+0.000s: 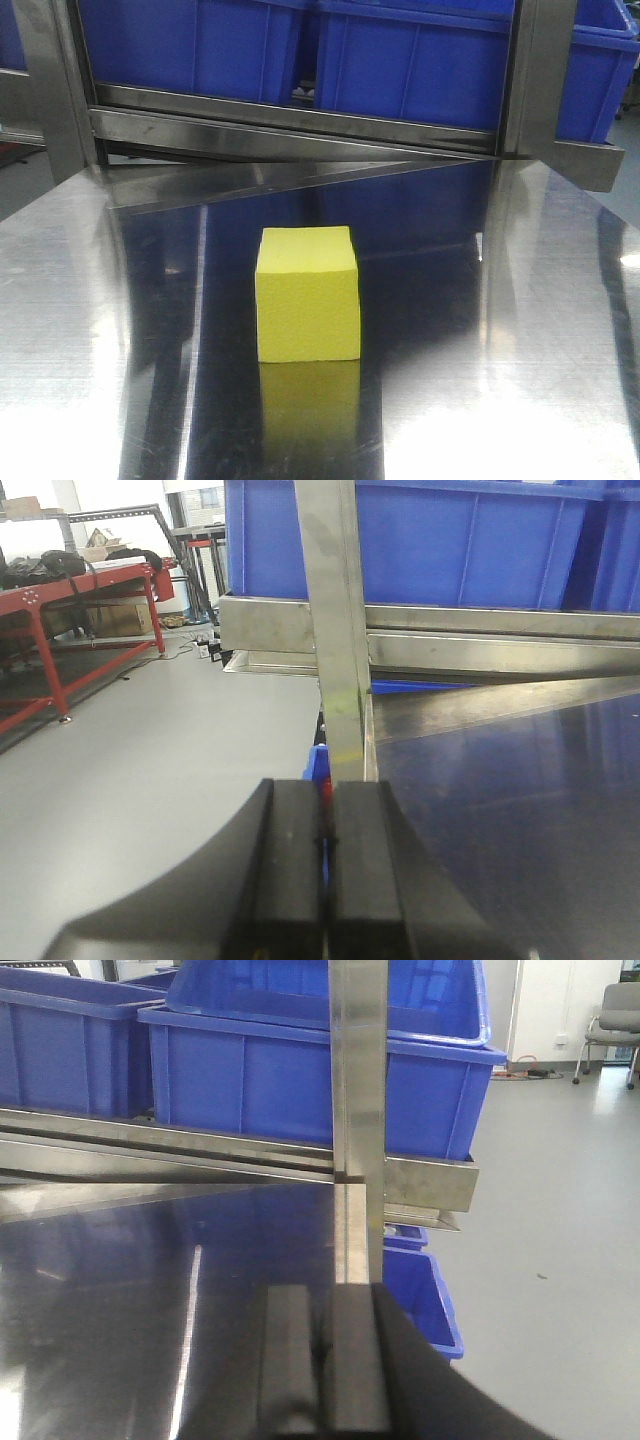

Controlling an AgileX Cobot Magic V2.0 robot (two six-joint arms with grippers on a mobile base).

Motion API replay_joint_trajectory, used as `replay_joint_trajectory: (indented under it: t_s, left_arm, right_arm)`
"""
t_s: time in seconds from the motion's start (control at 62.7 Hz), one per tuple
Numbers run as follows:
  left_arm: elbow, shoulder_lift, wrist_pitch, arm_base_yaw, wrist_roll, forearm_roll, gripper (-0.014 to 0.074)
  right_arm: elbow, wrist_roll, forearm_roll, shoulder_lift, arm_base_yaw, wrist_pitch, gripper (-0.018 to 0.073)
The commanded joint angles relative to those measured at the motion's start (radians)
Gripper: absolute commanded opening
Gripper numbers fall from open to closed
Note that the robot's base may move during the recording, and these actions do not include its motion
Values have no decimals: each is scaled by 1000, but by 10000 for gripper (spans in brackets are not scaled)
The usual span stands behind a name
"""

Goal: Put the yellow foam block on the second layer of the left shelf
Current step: 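Move the right gripper, open, above the yellow foam cube, then lower the open right gripper around the yellow foam cube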

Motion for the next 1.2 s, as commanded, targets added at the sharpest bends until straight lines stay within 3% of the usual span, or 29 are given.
replay_joint_trajectory:
  t_s: [0.0,0.255,0.51,0.606,0.781,1.005,1.18]
  left_arm:
    - [23,-21,-82,1,-5,-6,136]
    - [23,-21,-82,1,-5,-6,136]
    - [23,-21,-82,1,-5,-6,136]
    - [23,-21,-82,1,-5,-6,136]
    - [23,-21,-82,1,-5,-6,136]
    - [23,-21,-82,1,-5,-6,136]
    - [23,-21,-82,1,-5,-6,136]
  right_arm:
    - [-83,-3,0,46,-1,-37,26]
    - [-179,10,-39,174,34,-42,26]
    - [-260,81,-73,330,209,-22,41]
    - [-298,81,-73,410,259,19,165]
    - [-399,109,-73,572,297,168,617]
    - [-522,190,-73,764,345,353,595]
    - [-646,308,-73,921,471,456,595]
